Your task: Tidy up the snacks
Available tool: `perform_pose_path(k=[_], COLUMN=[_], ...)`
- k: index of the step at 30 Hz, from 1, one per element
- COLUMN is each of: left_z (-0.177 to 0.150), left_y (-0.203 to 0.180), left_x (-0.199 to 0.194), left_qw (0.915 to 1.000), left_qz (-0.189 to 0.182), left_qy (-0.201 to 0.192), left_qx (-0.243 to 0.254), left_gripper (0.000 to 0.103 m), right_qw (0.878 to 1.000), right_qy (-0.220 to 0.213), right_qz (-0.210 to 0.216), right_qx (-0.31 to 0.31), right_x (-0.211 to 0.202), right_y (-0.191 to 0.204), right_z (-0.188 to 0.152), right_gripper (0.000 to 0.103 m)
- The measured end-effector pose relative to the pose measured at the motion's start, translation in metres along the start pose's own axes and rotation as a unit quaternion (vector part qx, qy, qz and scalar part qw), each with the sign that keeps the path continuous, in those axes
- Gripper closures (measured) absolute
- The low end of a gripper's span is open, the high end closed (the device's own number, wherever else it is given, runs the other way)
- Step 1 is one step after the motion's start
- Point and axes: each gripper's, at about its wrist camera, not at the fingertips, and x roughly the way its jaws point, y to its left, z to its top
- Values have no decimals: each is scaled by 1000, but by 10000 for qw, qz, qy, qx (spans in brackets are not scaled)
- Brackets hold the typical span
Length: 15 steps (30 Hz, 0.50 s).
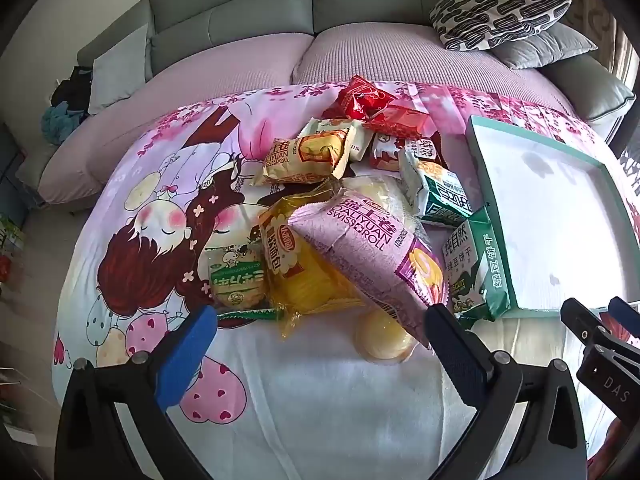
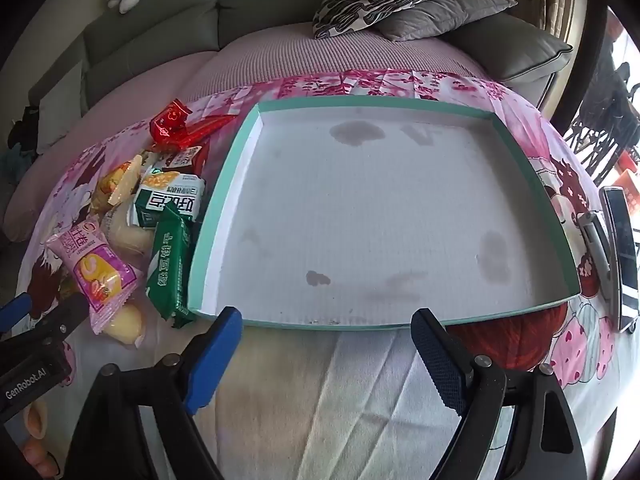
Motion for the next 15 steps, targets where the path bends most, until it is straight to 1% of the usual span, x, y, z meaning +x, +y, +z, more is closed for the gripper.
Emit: perform_pose_path(k=[9,15], left_z=[0,3], left_y=[0,0], left_x=[0,0], left_qw=[10000,9999], left_qz=[10,-104], left_qy=[0,-33], left_qx=[-9,-32], left_gripper=[0,0], right_qw=[10000,10000], right_qy=[18,27], right_qz=[4,-4], right_qx=[-21,-19], right_x=[-1,-3], right_y=[0,0], right_z=[1,1], right_gripper=[14,14])
